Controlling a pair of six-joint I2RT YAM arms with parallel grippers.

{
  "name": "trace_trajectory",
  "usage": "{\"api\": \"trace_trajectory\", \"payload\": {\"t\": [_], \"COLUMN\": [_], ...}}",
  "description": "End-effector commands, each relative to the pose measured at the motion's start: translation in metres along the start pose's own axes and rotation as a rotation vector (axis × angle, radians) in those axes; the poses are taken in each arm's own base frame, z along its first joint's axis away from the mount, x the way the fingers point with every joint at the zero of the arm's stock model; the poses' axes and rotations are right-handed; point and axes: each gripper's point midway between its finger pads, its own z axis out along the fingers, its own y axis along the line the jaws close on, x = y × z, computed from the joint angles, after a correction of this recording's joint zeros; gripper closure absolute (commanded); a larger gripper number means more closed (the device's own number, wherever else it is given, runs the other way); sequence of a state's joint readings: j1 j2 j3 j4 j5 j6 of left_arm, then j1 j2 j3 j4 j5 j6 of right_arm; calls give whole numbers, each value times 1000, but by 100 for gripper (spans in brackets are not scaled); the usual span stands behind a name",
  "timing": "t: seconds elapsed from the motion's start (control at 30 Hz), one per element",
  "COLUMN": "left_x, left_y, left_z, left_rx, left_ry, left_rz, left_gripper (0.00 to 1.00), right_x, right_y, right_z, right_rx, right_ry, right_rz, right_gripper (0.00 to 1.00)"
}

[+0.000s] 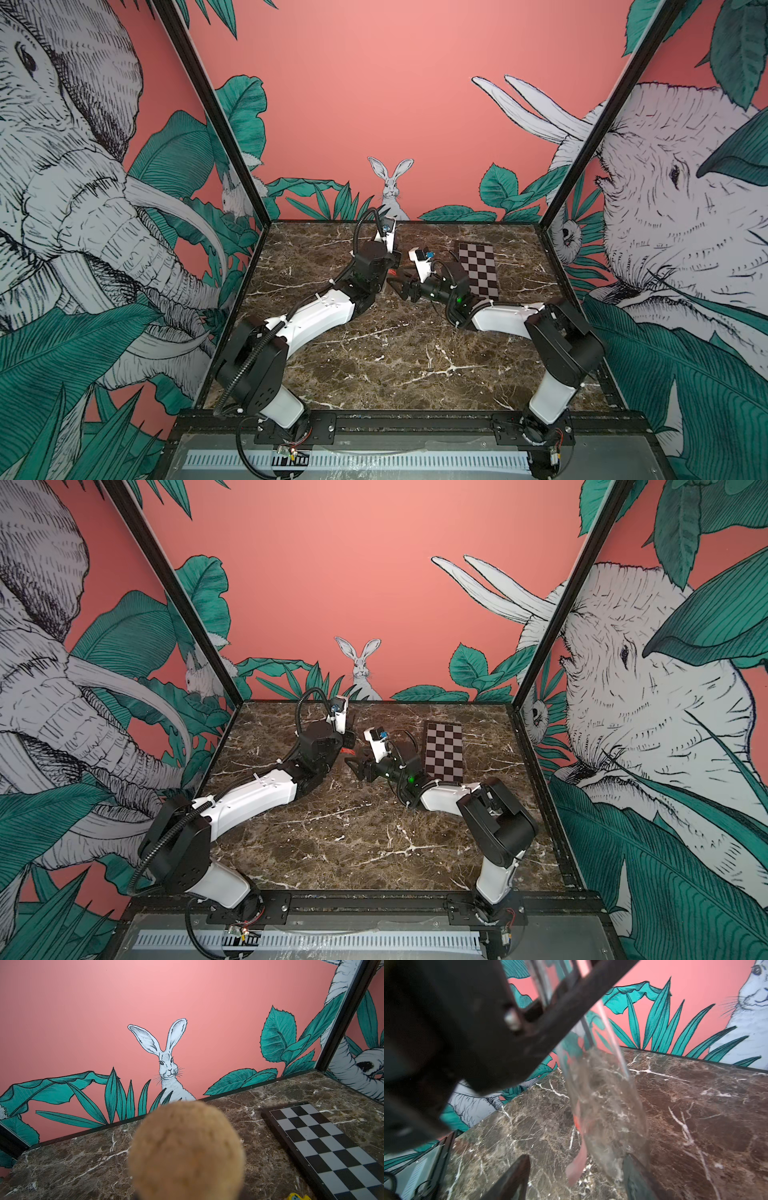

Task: Remove the label from the bottle
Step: Tear open the label from the bottle.

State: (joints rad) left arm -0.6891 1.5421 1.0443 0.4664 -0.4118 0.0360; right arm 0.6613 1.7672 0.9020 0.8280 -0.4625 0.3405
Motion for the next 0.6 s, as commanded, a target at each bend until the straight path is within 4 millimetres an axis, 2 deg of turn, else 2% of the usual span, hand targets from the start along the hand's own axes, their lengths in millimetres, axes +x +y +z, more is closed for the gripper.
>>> {"api": "trace_trajectory", "payload": {"t": [0.0,0.2,0.57], "left_x": [35,34,36], "left_y": [10,10,10], "left_z": [-3,-4,-5], "left_rx": [-30,-28,-26], "left_ry": [114,114,116], "left_rz": [88,89,84], "left_gripper": [100,100,100], "right_x": [-17,-18,-19], "right_y": [0,0,-6], "right_z": [8,18,17], "right_rx": [-12,-37,-22], "right_ry": [-57,-65,-80], "right_rz": [-40,-26,-18], "right_gripper": [33,43,57]}}
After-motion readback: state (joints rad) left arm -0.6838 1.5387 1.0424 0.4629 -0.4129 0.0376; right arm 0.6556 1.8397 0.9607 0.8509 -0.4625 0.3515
